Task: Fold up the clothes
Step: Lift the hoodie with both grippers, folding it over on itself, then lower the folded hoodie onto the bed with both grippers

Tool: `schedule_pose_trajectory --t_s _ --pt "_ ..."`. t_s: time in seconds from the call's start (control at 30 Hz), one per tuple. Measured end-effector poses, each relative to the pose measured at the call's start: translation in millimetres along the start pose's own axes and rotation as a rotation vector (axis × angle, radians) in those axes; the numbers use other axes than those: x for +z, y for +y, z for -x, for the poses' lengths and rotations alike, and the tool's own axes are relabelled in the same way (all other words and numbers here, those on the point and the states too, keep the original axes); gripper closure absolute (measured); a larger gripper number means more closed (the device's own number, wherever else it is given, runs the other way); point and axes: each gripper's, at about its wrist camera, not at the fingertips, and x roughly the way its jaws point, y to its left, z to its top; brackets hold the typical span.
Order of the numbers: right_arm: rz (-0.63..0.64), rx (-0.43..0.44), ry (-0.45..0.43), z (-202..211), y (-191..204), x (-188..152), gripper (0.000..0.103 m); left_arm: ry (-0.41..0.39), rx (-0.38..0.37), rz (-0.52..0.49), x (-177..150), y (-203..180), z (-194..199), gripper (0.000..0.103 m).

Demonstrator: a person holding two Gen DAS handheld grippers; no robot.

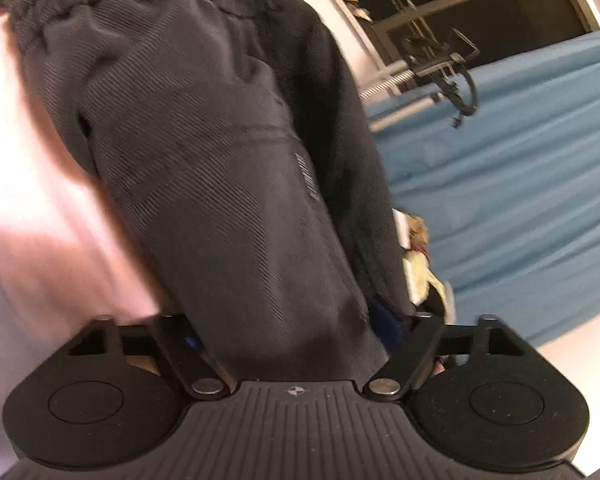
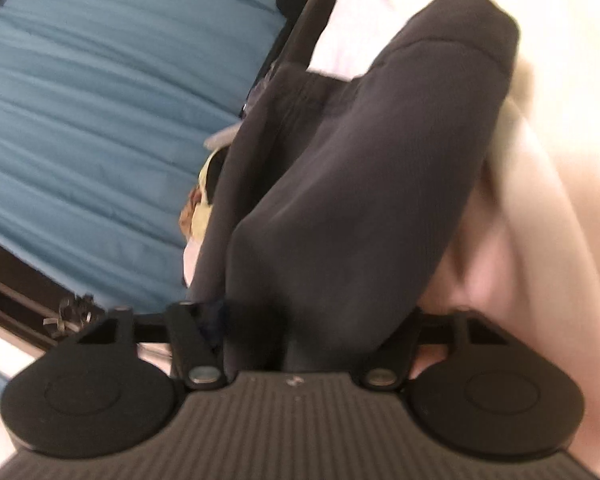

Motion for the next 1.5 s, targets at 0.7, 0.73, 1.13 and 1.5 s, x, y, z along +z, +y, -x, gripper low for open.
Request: schedule_pose_trajectory --t_s 0.7,0.73,1.13,1.5 --pt "-0.124 -0.145 -0.012 122 24 7 0.091 -0.003 0.002 -0.01 -6 -4 104 0.091" --pt "-0.158 -0.161 -0.007 133 16 8 0.091 0.008 0.016 -0.022 -7 -4 103 0.091" --pt "-0.235 -0.297 -0.043 159 0 -15 0.085 0.008 0.124 -0.362 -42 -43 126 0.026" --pt "-0.252 -0.305 -0.141 177 -20 -11 0.082 -0.086 0.174 -0.732 -141 -135 157 0.02"
